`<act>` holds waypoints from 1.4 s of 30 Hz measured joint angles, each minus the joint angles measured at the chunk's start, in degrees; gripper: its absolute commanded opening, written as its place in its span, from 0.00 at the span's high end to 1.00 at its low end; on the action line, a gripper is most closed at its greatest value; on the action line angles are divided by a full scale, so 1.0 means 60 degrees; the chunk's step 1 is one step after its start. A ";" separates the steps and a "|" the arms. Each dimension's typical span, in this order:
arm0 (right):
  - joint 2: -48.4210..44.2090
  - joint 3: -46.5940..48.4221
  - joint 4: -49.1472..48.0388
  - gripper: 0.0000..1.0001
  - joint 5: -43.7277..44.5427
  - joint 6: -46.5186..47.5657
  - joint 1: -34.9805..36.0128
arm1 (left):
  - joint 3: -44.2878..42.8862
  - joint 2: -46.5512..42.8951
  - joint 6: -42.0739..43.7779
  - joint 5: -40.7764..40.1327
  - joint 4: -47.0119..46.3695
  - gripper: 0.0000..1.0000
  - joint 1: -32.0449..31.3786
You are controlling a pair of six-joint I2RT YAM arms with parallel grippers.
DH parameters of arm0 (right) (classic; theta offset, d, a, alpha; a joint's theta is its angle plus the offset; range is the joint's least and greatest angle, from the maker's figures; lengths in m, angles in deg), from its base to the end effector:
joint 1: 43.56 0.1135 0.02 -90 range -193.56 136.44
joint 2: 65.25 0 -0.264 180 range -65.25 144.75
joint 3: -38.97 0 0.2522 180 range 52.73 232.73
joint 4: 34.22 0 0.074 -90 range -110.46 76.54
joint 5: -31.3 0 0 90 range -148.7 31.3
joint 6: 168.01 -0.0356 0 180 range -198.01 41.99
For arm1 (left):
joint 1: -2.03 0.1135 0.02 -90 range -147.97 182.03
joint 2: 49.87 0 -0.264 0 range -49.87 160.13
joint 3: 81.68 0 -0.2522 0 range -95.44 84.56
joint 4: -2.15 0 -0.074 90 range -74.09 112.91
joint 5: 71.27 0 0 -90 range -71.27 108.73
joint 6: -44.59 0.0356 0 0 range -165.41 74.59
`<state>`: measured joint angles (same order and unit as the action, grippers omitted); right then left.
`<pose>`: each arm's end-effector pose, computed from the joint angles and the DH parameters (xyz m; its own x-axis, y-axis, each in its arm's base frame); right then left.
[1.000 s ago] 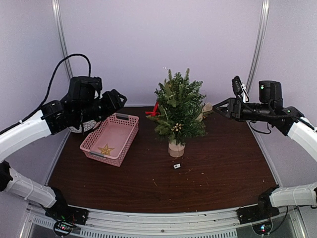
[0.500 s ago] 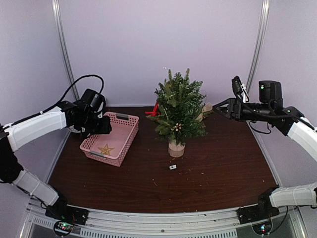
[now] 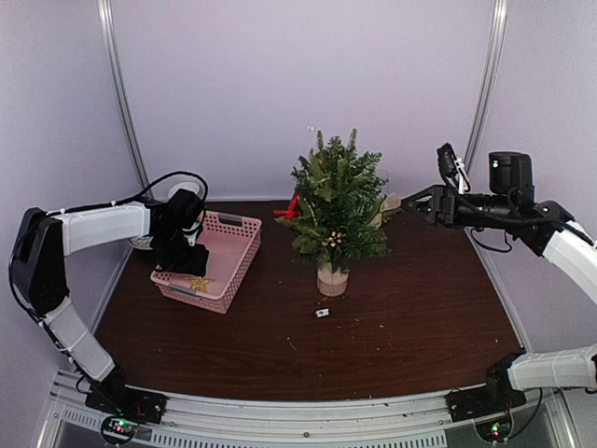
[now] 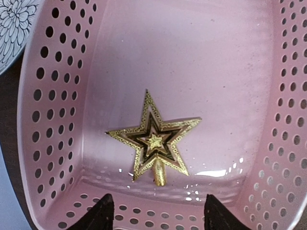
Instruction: Decorate the small christmas tree
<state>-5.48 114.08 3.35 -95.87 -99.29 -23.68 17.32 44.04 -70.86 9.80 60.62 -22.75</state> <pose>0.2043 0.0968 0.3696 -0.6207 0.0831 -0.7796 -0.6135 0.5677 0.5489 0.2917 -0.1286 0.2171 -0.9355 -0.0357 -0.3515 -0.0365 0.9993 -0.0044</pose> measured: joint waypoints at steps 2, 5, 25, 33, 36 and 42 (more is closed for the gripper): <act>-0.0015 0.0000 0.0000 0.18 0.0000 0.0022 0.0000 | 0.0000 0.0237 0.0120 0.0138 0.0011 0.36 0.0171; -0.0018 0.0000 0.0007 0.17 0.0000 0.0029 0.0000 | -0.0004 0.0648 0.0277 0.0382 0.0029 0.40 0.0284; -0.0018 0.0004 0.0153 0.17 0.0040 0.0062 0.0000 | -0.3625 0.4317 0.0951 0.1494 -0.0109 0.73 0.0444; -0.0040 0.0047 0.0288 0.17 0.0102 0.0106 -0.0004 | -0.3668 0.3679 0.0947 0.1107 -0.0109 0.45 0.0484; -0.0055 0.0047 0.0321 0.17 0.0149 0.0131 -0.0007 | -0.2557 0.2503 0.0554 0.0801 -0.0007 0.43 0.0459; -0.0051 0.0047 0.0255 0.17 0.0157 0.0091 -0.0007 | -0.1035 0.0929 -0.0619 0.0284 0.0306 0.49 0.0321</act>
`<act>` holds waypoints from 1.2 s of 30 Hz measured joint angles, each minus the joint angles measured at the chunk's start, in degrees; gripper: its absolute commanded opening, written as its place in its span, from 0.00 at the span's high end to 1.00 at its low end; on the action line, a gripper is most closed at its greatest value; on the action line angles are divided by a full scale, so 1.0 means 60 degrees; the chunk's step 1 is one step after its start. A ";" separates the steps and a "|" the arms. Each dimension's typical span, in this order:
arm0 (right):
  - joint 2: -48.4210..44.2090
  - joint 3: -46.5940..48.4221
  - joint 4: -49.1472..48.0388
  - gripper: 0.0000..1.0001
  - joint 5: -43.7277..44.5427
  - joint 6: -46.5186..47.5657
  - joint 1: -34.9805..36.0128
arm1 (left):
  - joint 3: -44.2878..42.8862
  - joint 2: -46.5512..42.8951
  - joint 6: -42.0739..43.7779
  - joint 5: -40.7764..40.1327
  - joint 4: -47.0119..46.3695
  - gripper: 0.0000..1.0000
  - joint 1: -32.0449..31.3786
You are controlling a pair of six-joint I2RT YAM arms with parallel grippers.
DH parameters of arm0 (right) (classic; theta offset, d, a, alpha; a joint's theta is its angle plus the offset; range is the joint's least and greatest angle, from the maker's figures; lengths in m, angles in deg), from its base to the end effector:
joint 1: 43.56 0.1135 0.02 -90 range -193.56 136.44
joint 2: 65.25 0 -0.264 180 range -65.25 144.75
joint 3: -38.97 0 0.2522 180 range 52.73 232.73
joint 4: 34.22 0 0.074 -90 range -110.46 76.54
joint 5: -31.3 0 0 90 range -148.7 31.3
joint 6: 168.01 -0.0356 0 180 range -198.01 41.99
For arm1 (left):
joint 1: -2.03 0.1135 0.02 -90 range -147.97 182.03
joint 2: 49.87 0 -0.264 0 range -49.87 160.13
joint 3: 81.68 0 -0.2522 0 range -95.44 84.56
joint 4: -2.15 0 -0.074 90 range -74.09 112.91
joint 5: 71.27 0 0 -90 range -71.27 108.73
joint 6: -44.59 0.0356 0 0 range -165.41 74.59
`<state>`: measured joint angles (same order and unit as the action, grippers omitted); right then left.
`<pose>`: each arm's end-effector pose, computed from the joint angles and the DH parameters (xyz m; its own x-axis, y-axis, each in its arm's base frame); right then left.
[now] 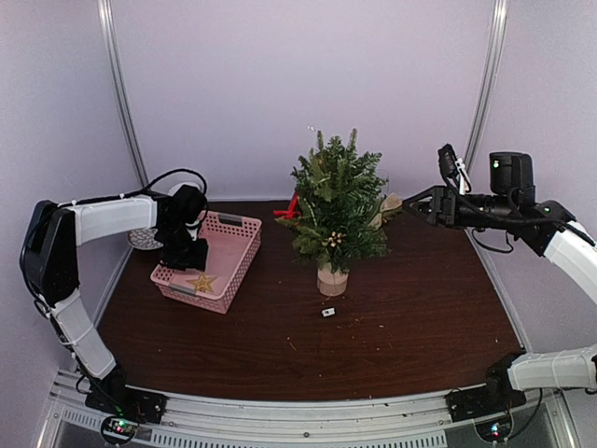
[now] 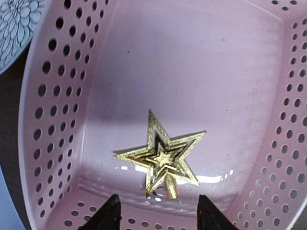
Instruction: Decorate the small christmas tree
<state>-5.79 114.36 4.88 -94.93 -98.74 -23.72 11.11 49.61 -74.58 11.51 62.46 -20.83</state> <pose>0.2024 0.0954 0.3697 -0.6240 0.0784 -0.7775 -0.6031 0.5844 0.5429 0.3175 -0.1290 0.2160 -0.9386 -0.1290 -0.3199 -0.1223 0.9916 -0.0412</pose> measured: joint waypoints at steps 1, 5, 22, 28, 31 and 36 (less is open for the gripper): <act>0.0000 0.0000 -0.0025 0.17 0.0000 -0.0007 0.0000 | 0.0142 -0.0015 -0.0157 -0.0106 0.0033 0.51 -0.0047; 0.0000 0.0000 -0.0091 0.17 0.0000 -0.0033 0.0000 | 0.0299 0.0372 -0.0608 -0.0339 0.0215 0.58 -0.0233; -0.0036 0.0000 -0.0080 0.17 0.0007 -0.0026 0.0000 | 0.0284 0.1723 -0.0998 -0.0477 0.0004 0.81 -0.0834; -0.0044 0.0000 -0.0069 0.17 0.0007 -0.0029 0.0000 | 0.0025 0.1956 -0.0976 -0.0867 -0.0033 0.91 -0.0834; -0.0047 0.0000 -0.0069 0.17 0.0007 -0.0029 0.0000 | -0.0182 0.2113 -0.0925 -0.1169 -0.0033 0.95 -0.0831; -0.0051 0.0000 -0.0069 0.17 0.0007 -0.0026 0.0000 | -0.0204 0.2102 -0.0820 -0.1268 -0.0069 0.97 -0.0827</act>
<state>-6.10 114.36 4.47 -94.89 -98.89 -23.72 9.89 62.22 -79.49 3.90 62.04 -25.79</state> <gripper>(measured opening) 0.830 0.091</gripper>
